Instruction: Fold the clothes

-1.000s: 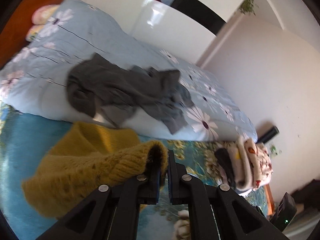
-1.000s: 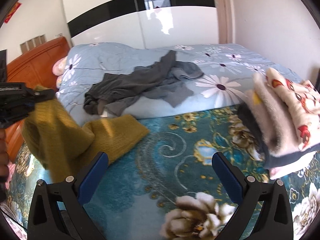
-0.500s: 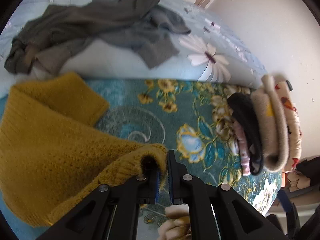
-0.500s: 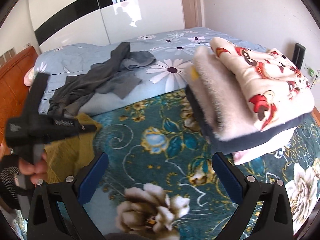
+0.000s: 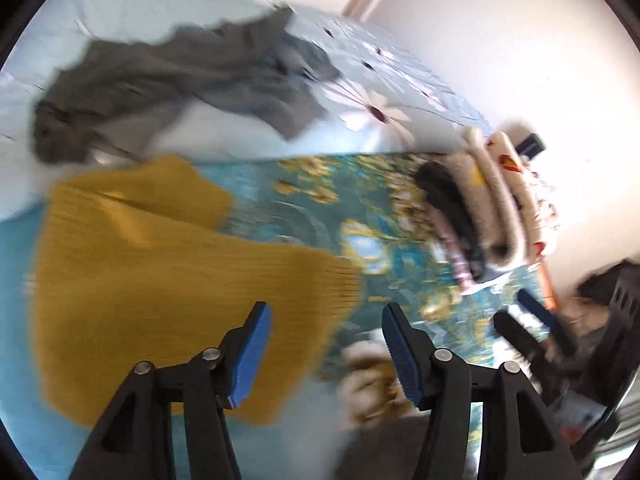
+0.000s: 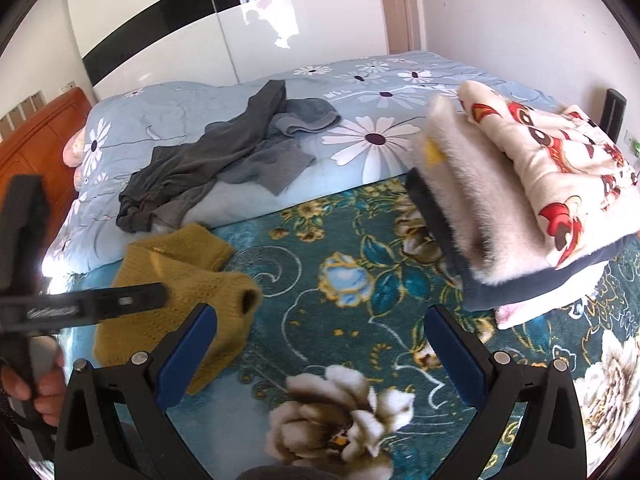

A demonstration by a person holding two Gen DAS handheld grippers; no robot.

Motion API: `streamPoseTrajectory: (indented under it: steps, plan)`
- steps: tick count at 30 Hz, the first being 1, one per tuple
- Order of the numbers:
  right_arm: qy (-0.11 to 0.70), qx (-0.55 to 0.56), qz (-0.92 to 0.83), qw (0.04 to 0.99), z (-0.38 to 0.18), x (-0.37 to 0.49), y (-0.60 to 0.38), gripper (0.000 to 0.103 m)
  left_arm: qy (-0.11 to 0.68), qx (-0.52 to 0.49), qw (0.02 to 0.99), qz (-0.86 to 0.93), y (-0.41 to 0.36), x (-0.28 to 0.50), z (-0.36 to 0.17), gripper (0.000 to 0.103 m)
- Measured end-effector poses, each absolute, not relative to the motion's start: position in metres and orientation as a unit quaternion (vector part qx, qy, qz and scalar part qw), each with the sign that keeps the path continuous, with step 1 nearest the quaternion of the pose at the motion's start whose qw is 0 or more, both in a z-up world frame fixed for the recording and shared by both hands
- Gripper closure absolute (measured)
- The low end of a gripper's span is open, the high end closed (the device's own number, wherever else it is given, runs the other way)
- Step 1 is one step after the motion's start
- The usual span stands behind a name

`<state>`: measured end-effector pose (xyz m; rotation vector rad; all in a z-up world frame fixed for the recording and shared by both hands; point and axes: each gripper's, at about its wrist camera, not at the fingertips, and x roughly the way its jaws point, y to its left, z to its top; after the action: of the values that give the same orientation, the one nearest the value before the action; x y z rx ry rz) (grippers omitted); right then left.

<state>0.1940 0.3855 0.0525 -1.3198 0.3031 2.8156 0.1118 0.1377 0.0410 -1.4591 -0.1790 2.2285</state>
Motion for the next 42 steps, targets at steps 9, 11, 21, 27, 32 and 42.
streamPoseTrajectory:
  steps: [9,11,21,27,32,42]
  plan:
    - [0.124,-0.450,0.884,-0.012,0.040,0.186,0.363,0.000,0.011,-0.542,0.195,0.817,0.115,0.148,0.016,0.040]
    - [0.131,-0.448,0.884,-0.008,0.040,0.187,0.363,0.000,0.066,-0.546,0.203,0.810,0.143,0.155,0.004,0.040]
    - [0.128,-0.443,0.887,0.020,0.048,0.199,0.394,0.000,0.187,-0.561,0.170,0.788,0.220,0.149,-0.055,0.046]
    - [0.131,-0.451,0.882,0.022,0.041,0.200,0.403,0.000,0.115,-0.551,0.144,0.814,0.189,0.134,-0.045,0.092]
    - [0.127,-0.460,0.879,-0.001,0.034,0.192,0.388,0.000,0.009,-0.504,0.125,0.855,0.125,0.122,0.011,0.093]
    - [0.071,-0.505,0.850,-0.132,-0.011,0.158,0.269,0.000,-0.054,-0.461,0.084,0.882,0.033,0.102,0.067,0.093]
